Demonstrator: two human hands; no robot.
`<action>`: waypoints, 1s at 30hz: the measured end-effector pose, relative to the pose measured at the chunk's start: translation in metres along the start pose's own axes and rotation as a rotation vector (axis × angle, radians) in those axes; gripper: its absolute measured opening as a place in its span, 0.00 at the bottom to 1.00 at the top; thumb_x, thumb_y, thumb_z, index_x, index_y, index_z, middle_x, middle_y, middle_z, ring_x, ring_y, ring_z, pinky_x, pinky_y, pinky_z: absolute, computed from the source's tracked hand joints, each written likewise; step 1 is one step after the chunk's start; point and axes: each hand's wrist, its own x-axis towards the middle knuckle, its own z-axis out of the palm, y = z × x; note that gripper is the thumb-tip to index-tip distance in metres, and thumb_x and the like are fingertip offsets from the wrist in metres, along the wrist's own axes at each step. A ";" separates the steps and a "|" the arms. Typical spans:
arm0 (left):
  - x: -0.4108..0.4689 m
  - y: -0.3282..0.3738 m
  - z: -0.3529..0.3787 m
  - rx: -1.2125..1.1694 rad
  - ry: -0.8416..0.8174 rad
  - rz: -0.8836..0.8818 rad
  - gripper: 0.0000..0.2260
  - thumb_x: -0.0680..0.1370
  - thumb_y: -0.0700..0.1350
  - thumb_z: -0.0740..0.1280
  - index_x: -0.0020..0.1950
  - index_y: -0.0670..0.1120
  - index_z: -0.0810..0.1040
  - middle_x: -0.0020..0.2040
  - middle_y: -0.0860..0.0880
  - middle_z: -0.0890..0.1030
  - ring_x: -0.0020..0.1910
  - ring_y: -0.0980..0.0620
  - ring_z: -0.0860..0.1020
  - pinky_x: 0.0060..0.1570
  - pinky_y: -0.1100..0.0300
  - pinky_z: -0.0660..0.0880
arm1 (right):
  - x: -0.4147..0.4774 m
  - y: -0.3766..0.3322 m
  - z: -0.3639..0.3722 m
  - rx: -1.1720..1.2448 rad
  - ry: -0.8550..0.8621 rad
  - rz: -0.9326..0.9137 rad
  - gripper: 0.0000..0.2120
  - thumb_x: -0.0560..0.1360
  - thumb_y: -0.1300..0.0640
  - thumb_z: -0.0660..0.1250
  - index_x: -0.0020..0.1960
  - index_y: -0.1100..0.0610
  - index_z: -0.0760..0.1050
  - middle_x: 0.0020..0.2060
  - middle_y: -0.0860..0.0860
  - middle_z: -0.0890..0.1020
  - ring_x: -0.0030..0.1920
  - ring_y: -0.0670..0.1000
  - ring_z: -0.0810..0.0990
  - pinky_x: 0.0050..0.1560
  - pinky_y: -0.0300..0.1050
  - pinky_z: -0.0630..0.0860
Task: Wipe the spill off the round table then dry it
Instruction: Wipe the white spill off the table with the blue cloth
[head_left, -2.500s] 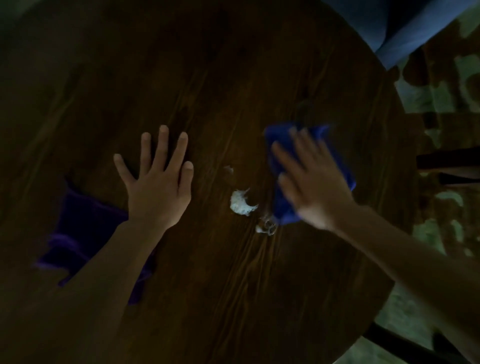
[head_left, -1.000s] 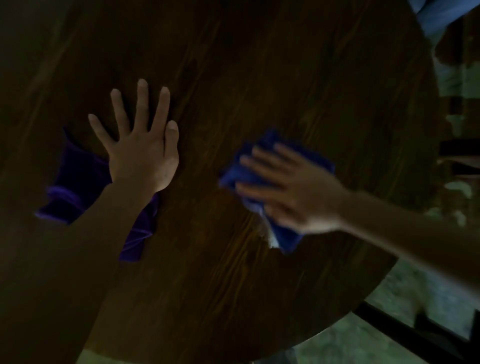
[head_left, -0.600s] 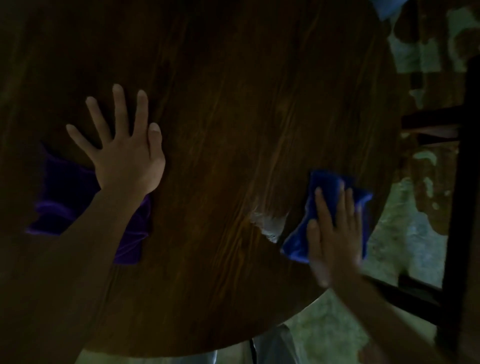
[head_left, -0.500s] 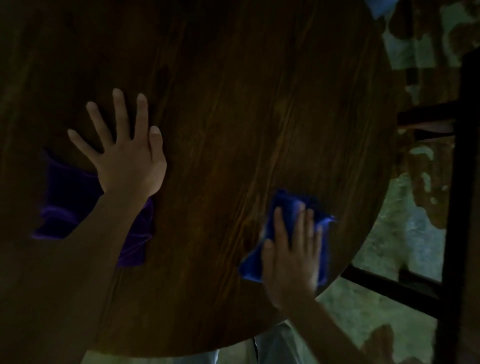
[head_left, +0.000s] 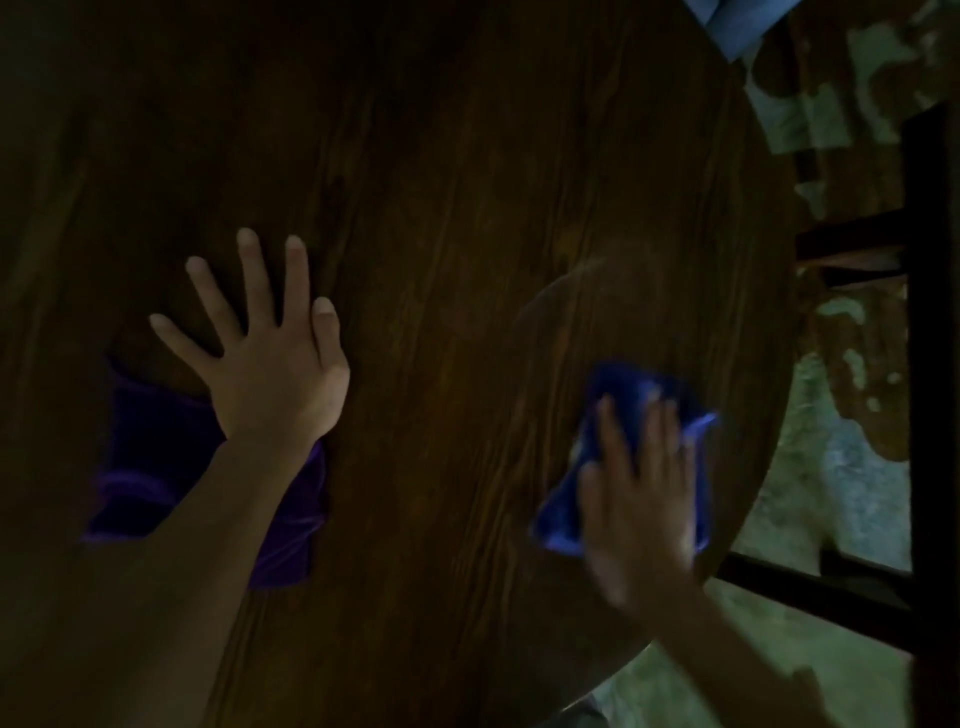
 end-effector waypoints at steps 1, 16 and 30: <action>0.001 0.000 0.000 0.006 -0.003 -0.002 0.27 0.84 0.62 0.38 0.83 0.60 0.40 0.85 0.49 0.41 0.82 0.38 0.37 0.72 0.26 0.37 | -0.010 -0.020 0.005 0.019 0.032 -0.077 0.29 0.86 0.42 0.39 0.84 0.49 0.54 0.84 0.58 0.45 0.84 0.60 0.38 0.82 0.62 0.40; 0.002 -0.006 0.006 0.022 -0.003 0.002 0.27 0.84 0.64 0.38 0.83 0.61 0.38 0.85 0.51 0.41 0.82 0.39 0.38 0.72 0.26 0.38 | 0.052 0.029 -0.019 -0.014 0.113 -0.383 0.30 0.85 0.39 0.34 0.85 0.43 0.46 0.85 0.54 0.47 0.84 0.60 0.43 0.81 0.66 0.48; -0.001 -0.005 0.003 0.043 0.026 -0.064 0.27 0.83 0.66 0.35 0.82 0.63 0.38 0.85 0.54 0.39 0.82 0.43 0.37 0.75 0.29 0.37 | 0.143 -0.042 -0.042 0.102 0.241 -0.864 0.28 0.86 0.39 0.47 0.84 0.43 0.53 0.85 0.56 0.50 0.84 0.61 0.46 0.82 0.66 0.48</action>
